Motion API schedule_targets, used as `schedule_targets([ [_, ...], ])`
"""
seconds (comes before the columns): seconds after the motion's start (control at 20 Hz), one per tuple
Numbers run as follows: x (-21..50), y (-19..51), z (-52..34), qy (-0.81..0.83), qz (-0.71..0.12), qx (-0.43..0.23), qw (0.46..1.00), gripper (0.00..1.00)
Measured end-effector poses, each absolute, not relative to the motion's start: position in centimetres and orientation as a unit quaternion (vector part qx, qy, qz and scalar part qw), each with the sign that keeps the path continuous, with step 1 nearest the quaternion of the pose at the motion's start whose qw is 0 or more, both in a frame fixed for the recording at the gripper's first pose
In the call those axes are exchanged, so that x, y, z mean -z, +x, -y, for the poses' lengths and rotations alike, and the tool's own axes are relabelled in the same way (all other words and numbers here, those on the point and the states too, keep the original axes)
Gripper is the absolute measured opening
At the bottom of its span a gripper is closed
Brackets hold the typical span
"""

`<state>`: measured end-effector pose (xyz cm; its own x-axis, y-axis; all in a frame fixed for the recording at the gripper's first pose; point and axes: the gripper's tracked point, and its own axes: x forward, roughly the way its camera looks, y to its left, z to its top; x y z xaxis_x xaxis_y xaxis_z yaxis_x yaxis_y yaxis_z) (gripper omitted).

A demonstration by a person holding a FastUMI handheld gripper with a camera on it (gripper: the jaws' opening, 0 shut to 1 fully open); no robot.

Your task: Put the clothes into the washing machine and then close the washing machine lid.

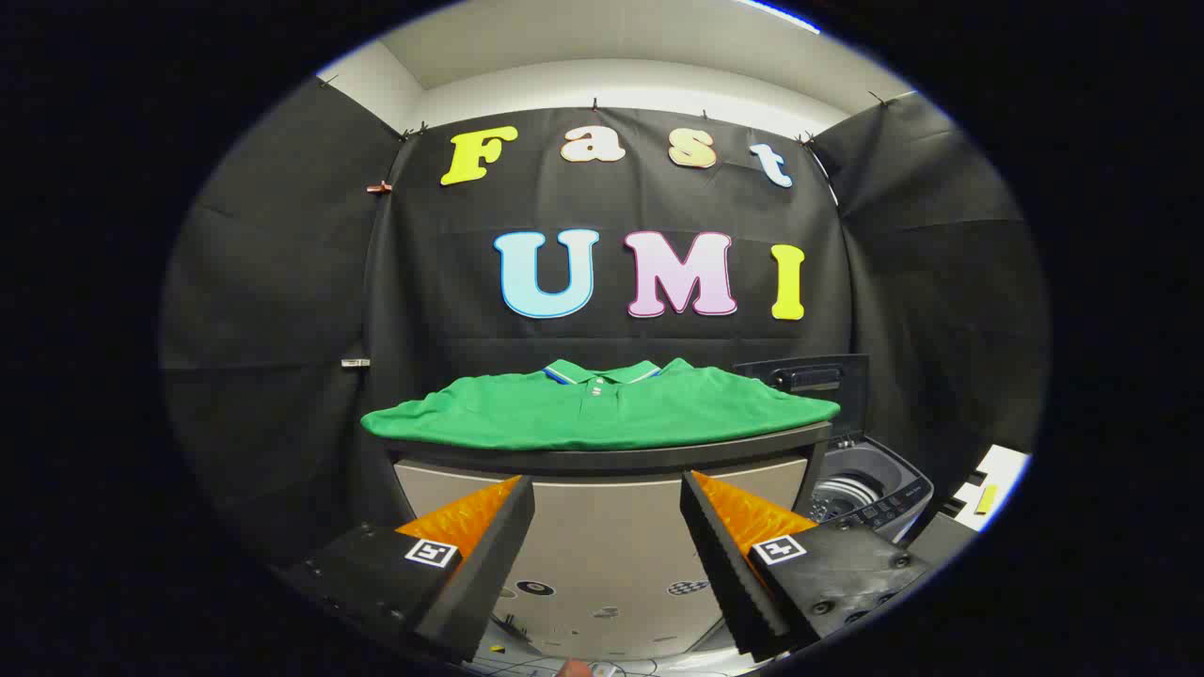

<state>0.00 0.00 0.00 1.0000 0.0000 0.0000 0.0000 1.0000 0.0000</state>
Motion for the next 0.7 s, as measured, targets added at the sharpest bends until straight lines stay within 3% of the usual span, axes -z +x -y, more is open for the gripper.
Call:
schedule_targets([
  [0.7,0.15,-0.17,-0.33,0.002,-0.006,-0.004,1.0,0.98],
])
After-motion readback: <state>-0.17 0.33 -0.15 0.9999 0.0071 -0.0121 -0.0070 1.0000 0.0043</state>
